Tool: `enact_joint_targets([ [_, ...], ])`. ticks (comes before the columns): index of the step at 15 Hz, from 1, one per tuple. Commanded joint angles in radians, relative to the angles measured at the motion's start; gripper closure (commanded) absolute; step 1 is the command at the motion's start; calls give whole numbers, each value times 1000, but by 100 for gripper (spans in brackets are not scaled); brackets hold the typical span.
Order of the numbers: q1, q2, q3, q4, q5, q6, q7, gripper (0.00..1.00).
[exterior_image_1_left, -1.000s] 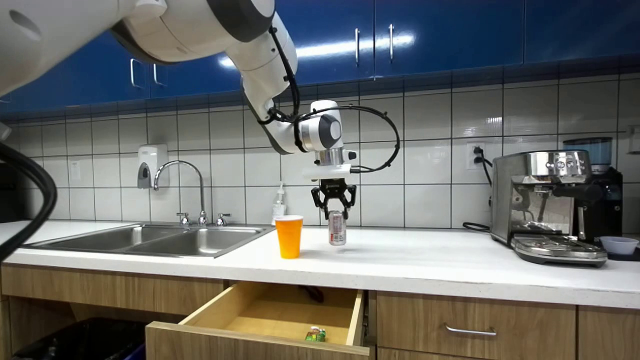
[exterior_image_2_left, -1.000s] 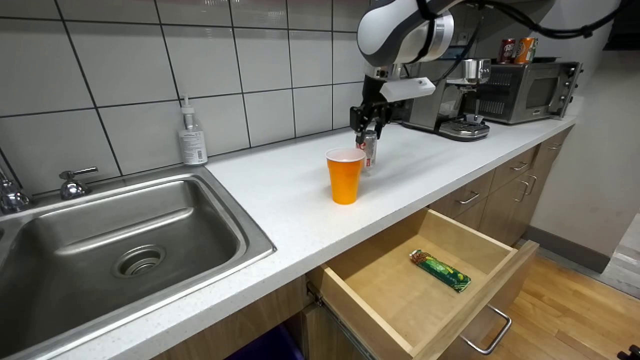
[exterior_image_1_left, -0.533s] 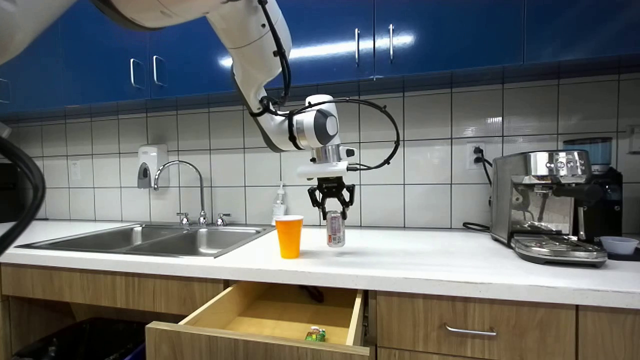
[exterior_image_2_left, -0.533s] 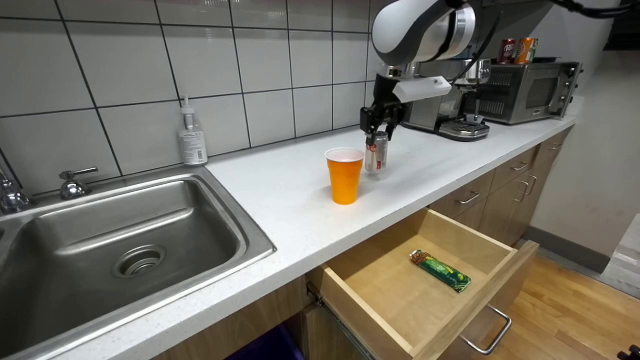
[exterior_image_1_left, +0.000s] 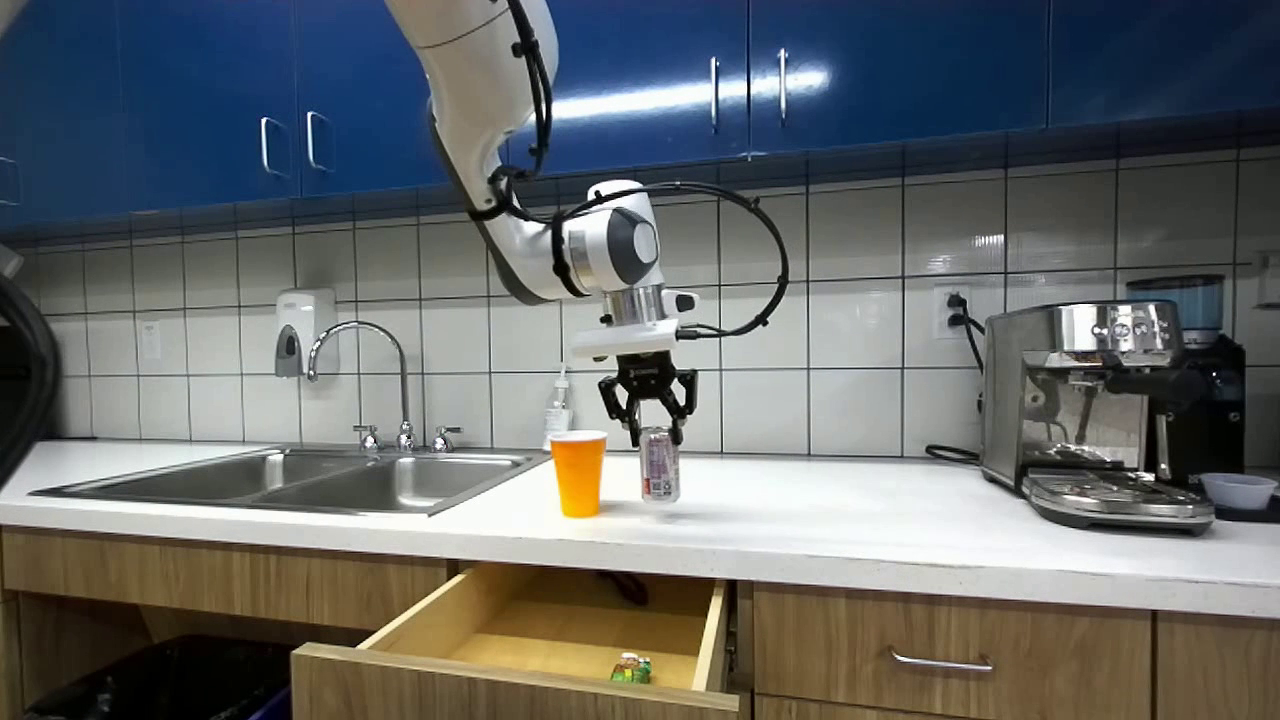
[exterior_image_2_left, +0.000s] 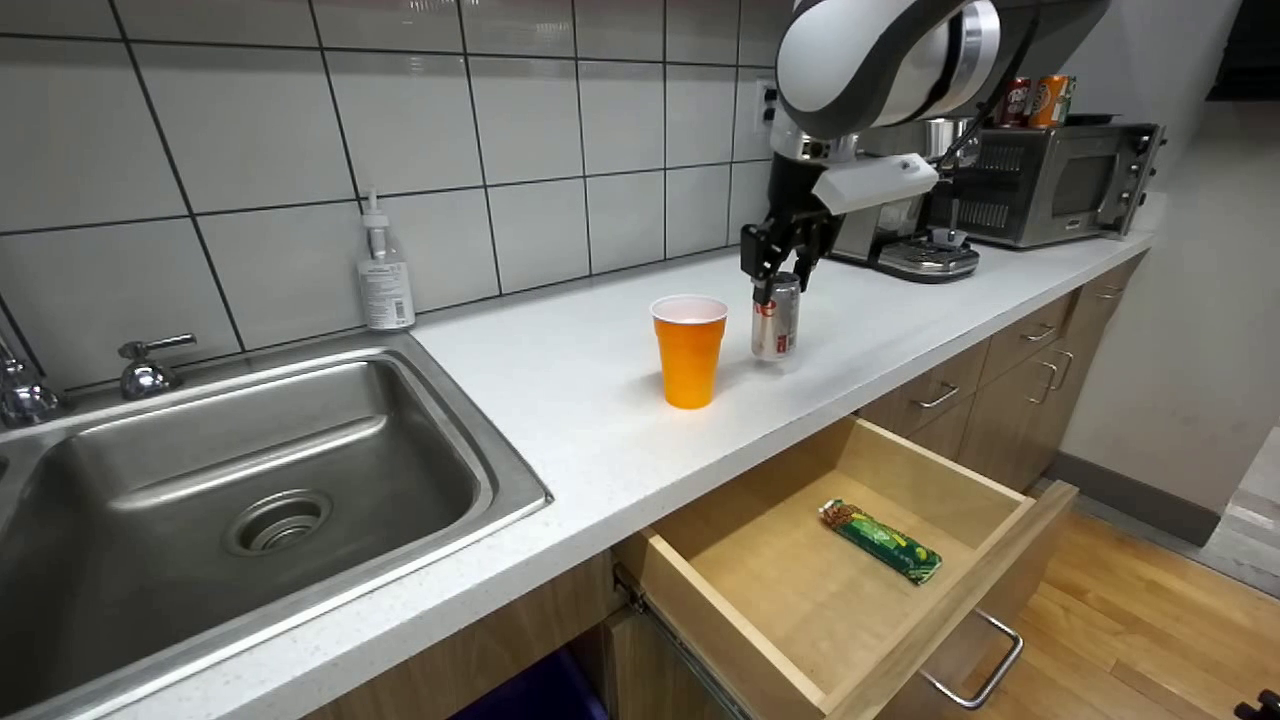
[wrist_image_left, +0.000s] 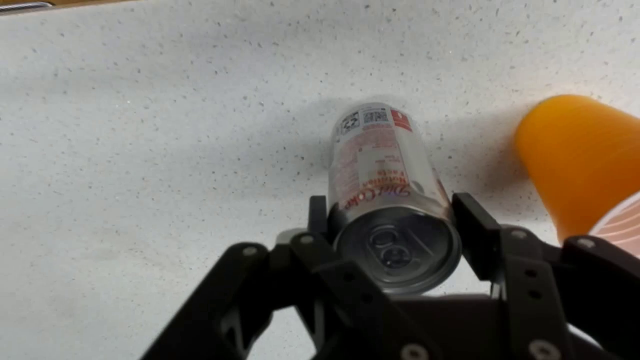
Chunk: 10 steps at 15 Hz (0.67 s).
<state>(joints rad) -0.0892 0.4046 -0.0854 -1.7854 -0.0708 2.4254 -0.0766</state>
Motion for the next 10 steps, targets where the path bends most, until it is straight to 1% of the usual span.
enact_joint_targets([
  [1, 29, -110, -16, -133, -58, 45, 49, 62],
  [10, 57, -222, 13, -289, -61, 75, 28, 62],
])
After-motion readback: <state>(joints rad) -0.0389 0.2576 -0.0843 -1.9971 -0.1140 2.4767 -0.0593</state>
